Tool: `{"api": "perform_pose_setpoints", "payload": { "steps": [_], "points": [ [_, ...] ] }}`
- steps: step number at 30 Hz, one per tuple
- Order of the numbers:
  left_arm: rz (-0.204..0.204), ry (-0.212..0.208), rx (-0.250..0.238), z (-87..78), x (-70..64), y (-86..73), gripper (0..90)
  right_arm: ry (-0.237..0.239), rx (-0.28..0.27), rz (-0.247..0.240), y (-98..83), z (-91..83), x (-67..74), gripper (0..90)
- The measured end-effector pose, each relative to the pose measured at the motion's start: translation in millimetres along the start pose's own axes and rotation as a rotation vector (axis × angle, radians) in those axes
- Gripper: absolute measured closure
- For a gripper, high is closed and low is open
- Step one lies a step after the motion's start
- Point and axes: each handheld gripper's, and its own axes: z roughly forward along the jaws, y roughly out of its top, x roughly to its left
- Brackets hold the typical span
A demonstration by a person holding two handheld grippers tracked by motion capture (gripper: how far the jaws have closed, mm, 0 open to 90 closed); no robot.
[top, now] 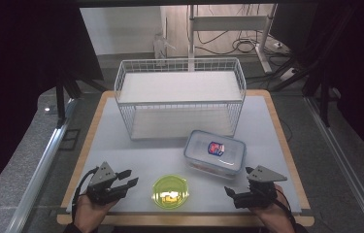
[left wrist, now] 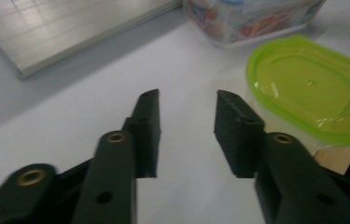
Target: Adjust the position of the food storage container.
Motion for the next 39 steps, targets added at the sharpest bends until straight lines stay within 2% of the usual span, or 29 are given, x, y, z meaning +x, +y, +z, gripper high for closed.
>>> {"api": "perform_pose_setpoints", "payload": {
  "steps": [6,7,8,9,10,12,15,18,20,21,22,28,35,37,39],
  "points": [
    [0.031,-0.048,-0.002,2.2,-13.7,9.1,83.2,0.001,0.009,0.006,0.6,-0.1,0.8,2.1],
    [0.039,-0.07,0.004,4.3,-18.0,11.0,83.2,0.001,0.009,0.006,0.7,-0.1,1.1,2.3],
    [0.054,-0.103,0.005,7.1,-23.8,13.8,87.9,0.0,0.01,0.006,0.9,0.0,1.4,2.6],
    [0.054,-0.103,0.005,7.1,-23.8,13.8,89.4,0.0,0.01,0.006,0.9,0.0,1.4,2.6],
    [0.069,-0.138,0.005,9.8,-30.0,17.9,89.8,-0.001,0.011,0.007,0.9,0.0,1.5,2.7],
    [0.076,-0.18,0.002,12.8,-35.2,21.8,89.8,-0.002,0.011,0.008,1.0,-0.1,1.5,2.9],
    [0.093,-0.217,0.004,19.0,-43.3,28.3,89.8,-0.004,0.012,0.007,1.2,-0.1,1.7,3.1],
    [0.102,-0.226,-0.001,22.6,-49.2,31.5,89.8,-0.004,0.015,0.008,1.2,0.4,1.9,3.3],
    [0.132,-0.247,-0.004,28.4,-62.9,36.4,89.7,-0.005,0.018,0.001,1.4,0.8,2.7,3.4],
    [0.132,-0.247,-0.004,28.4,-62.9,36.4,89.8,-0.005,0.018,0.001,1.4,0.8,2.7,3.4],
    [0.155,-0.264,0.002,32.0,-71.6,38.7,89.8,-0.004,0.018,0.002,1.5,0.7,2.9,3.4],
    [0.212,-0.312,0.038,45.2,-96.1,41.1,89.7,0.004,0.017,0.016,0.8,0.7,1.1,3.1],
    [0.215,-0.339,0.079,60.5,-111.5,37.7,89.7,0.015,0.021,0.014,0.6,1.2,1.4,2.5],
    [0.202,-0.353,0.091,65.4,-113.6,36.3,89.7,0.015,0.027,0.009,0.4,1.6,1.6,2.5],
    [0.214,-0.342,0.108,69.6,-115.9,35.4,89.7,0.005,0.041,0.002,-0.1,2.8,1.9,2.5]
  ]
}}
